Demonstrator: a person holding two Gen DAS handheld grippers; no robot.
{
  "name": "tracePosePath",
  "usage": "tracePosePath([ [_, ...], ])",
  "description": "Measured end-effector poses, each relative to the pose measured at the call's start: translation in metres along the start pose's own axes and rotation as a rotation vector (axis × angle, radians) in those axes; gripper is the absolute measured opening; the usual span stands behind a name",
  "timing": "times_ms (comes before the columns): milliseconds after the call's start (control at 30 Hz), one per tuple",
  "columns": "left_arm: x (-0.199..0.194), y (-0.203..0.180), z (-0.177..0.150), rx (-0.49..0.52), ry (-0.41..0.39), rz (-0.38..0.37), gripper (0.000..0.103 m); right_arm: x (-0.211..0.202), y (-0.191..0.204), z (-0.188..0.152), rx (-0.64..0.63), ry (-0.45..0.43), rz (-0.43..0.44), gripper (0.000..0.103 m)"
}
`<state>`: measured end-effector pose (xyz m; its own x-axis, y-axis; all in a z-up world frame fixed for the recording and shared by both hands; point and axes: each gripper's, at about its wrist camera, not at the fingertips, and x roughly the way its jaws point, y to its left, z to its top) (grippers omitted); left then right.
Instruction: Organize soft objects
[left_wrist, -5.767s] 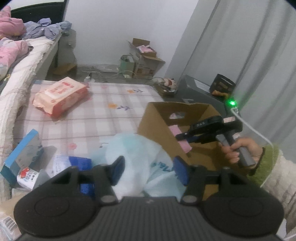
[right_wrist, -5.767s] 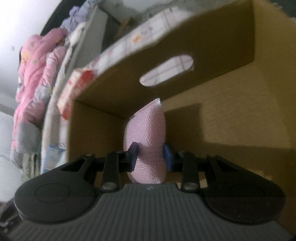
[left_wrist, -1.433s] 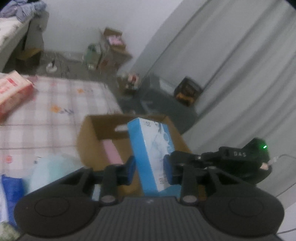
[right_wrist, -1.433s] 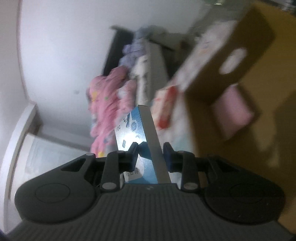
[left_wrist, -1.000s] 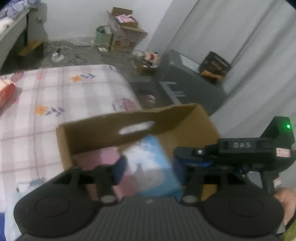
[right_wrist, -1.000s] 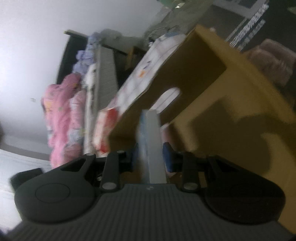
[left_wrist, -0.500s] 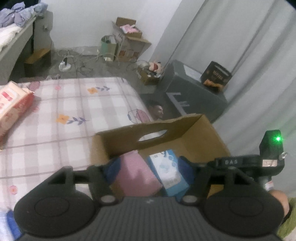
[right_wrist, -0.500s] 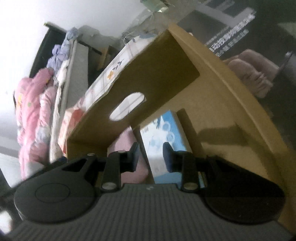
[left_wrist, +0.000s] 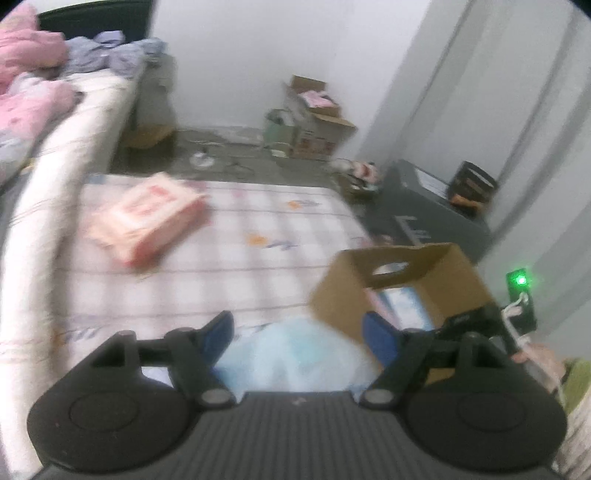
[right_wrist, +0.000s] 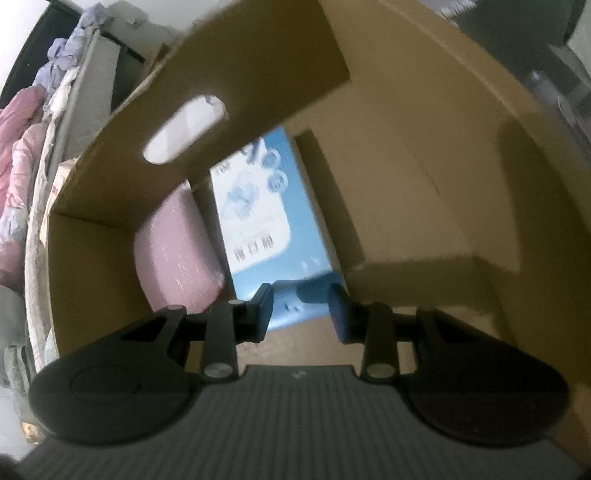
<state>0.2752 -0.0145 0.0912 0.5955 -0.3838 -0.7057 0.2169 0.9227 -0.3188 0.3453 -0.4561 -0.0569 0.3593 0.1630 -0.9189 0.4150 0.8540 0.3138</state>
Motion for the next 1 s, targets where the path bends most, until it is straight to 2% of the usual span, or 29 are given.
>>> tracePosePath([
  [133, -0.019, 0.037, -0.022, -0.06, -0.02, 0.052, 0.078, 0.005, 0.01, 0.004, -0.049, 0.002, 0.016, 0.033],
  [333, -0.038, 0.083, -0.056, -0.153, -0.033, 0.094, 0.079, 0.001, 0.035, -0.005, -0.193, -0.023, 0.003, 0.033],
  [633, -0.071, 0.105, -0.084, -0.171, -0.137, 0.146, 0.083, 0.0, 0.036, -0.013, -0.178, -0.003, 0.022, 0.033],
  [700, -0.08, 0.107, -0.089, -0.163, -0.155, 0.151, 0.084, -0.01, 0.036, -0.017, -0.152, -0.004, 0.039, 0.035],
  [800, -0.093, 0.11, -0.096, -0.143, -0.19, 0.159, 0.084, -0.033, 0.038, -0.027, -0.135, -0.04, 0.071, 0.045],
  [900, -0.105, 0.112, -0.104, -0.129, -0.224, 0.177, 0.086, -0.062, 0.044, -0.041, -0.141, -0.089, 0.096, 0.047],
  [1000, -0.113, 0.115, -0.11, -0.117, -0.223, 0.191, 0.086, -0.089, 0.053, -0.057, -0.139, -0.129, 0.146, 0.047],
])
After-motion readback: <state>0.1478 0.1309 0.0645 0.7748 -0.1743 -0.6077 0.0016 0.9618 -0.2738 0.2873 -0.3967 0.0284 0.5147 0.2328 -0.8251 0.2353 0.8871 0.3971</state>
